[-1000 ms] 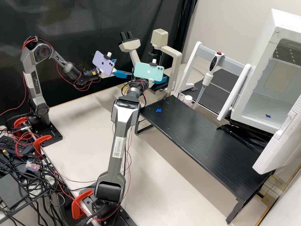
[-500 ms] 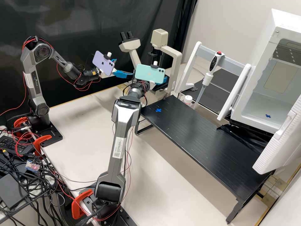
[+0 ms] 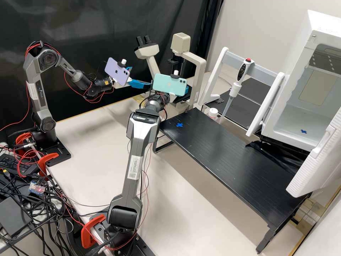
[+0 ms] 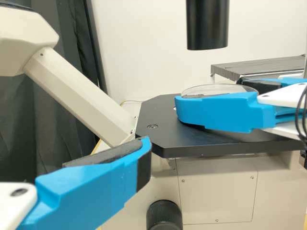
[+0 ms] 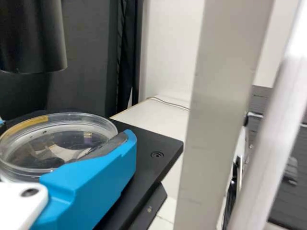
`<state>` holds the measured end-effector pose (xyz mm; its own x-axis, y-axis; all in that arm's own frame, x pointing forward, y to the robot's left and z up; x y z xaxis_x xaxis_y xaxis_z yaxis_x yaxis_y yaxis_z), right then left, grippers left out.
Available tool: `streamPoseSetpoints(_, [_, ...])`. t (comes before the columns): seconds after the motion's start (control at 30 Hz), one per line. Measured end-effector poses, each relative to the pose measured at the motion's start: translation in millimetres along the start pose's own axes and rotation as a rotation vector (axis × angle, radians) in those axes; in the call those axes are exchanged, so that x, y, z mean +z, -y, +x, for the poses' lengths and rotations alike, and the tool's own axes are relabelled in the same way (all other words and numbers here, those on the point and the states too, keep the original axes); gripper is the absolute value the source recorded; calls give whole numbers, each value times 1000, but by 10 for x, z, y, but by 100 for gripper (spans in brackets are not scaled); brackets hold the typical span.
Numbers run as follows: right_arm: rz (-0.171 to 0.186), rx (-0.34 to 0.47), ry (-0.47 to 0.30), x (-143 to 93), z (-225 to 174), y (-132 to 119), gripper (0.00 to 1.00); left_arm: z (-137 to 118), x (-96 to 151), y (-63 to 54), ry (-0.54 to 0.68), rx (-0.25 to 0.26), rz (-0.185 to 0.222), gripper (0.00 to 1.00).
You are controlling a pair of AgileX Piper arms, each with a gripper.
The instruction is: Move the petri dish to the bench
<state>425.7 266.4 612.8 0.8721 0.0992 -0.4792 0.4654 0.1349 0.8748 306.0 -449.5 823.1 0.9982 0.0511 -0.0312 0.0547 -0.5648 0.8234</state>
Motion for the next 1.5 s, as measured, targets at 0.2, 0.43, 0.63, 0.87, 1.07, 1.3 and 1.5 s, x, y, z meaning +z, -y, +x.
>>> streamPoseSetpoints(0.2, [2, 8, -3, 40, -72, -29, 0, 0, 0, 0, 0, 0, 0, 100])
streamPoseSetpoints(0.43, [6, 32, -20, 161, -261, -123, 0, 0, 0, 0, 0, 0, 0, 100])
streamPoseSetpoints(0.63, [-10, 72, -72, 279, -698, -290, 0, 0, 0, 0, 0, 0, 0, 100])
streamPoseSetpoints(0.87, [22, 174, -120, 542, -1368, -494, 0, 0, 0, 0, 0, 0, 0, 100])
streamPoseSetpoints(1.07, [60, 269, -149, 826, -1846, -535, 0, 0, 0, 0, 0, 0, 0, 100])
streamPoseSetpoints(1.3, [12, 220, -127, 1120, -2140, -258, 0, 0, 0, 0, 0, 0, 0, 100])
streamPoseSetpoints(1.5, [-11, 178, -101, 1296, -2303, -64, 0, 0, 0, 0, 0, 0, 0, 100])
